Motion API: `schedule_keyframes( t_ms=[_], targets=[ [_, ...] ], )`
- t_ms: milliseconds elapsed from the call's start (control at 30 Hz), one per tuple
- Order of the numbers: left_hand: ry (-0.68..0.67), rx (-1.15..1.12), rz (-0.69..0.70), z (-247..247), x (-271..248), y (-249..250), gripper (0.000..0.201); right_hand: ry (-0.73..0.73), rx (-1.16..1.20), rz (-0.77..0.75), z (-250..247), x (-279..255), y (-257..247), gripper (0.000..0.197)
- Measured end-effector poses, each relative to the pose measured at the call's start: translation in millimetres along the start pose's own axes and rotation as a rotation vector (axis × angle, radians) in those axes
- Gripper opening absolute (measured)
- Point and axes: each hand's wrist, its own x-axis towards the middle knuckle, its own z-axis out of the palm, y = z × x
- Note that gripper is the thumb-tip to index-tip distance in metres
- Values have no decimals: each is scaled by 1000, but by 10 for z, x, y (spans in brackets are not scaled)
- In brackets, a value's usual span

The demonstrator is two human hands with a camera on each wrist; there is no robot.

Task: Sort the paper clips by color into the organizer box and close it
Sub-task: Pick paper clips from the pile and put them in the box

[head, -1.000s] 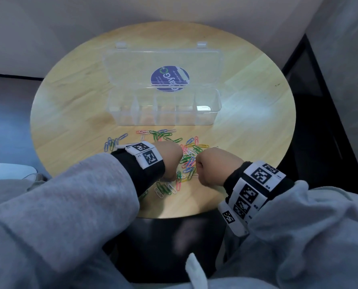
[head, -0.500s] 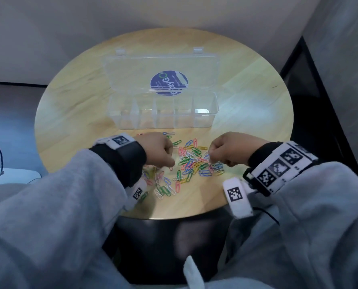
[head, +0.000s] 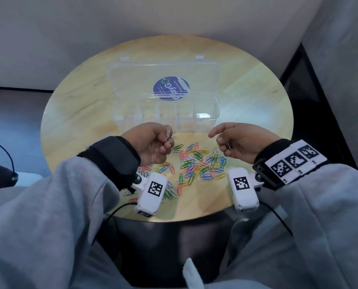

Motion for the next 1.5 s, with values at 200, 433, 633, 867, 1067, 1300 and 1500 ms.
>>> schedule_keyframes(
  t_ms=[200, 433, 633, 867, 1067, 1300, 1500],
  targets=[
    [-34, -17, -7, 67, 7, 49, 11, 73, -113, 36, -4, 16, 16, 29],
    [152, 938, 7, 200, 100, -39, 15, 248, -1002, 38, -144, 68, 97, 8],
    [137, 1647, -117, 338, 125, -224, 16, 215, -1140, 117, -62, 126, 162, 14],
    [103, 1842, -159, 396, 224, -326, 20, 184, -1219, 134, 71, 199, 207, 11],
    [128, 1706, -193, 341, 225, -313, 14, 204, -1135, 127, 88, 276, 258, 8],
    [101, 1629, -148, 337, 223, -305, 14, 196, -1147, 88, 77, 321, 275, 5],
    [112, 1583, -148, 300, 228, -312, 14, 148, -1127, 116, 43, 273, 255, 5]
  ],
)
